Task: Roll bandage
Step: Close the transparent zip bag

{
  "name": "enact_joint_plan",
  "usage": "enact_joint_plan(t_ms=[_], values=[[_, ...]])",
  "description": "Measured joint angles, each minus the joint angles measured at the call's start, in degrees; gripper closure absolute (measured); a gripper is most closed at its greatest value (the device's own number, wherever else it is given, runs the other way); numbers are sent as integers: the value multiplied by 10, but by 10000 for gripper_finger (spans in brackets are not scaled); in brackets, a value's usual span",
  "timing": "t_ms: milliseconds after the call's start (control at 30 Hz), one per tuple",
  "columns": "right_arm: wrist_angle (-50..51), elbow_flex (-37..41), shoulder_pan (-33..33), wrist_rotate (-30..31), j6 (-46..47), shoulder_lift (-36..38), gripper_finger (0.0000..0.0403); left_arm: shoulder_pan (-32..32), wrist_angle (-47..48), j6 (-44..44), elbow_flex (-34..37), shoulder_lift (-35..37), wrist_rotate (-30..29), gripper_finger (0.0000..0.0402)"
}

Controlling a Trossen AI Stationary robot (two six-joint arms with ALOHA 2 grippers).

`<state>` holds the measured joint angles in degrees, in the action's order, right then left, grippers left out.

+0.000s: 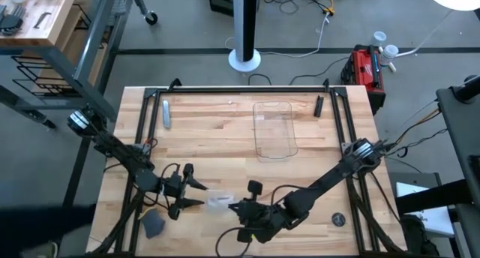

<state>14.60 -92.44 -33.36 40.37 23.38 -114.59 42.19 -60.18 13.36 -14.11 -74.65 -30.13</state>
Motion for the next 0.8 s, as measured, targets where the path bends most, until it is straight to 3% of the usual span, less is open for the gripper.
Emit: enact_joint_plan(t_ms=[433,800], values=[[-4,0,1,2,-17,10,403,0,0,-1,-5,-1,0,187],[-7,0,4,2,-19,10,403,0,25,5,-33,-18,30,232]])
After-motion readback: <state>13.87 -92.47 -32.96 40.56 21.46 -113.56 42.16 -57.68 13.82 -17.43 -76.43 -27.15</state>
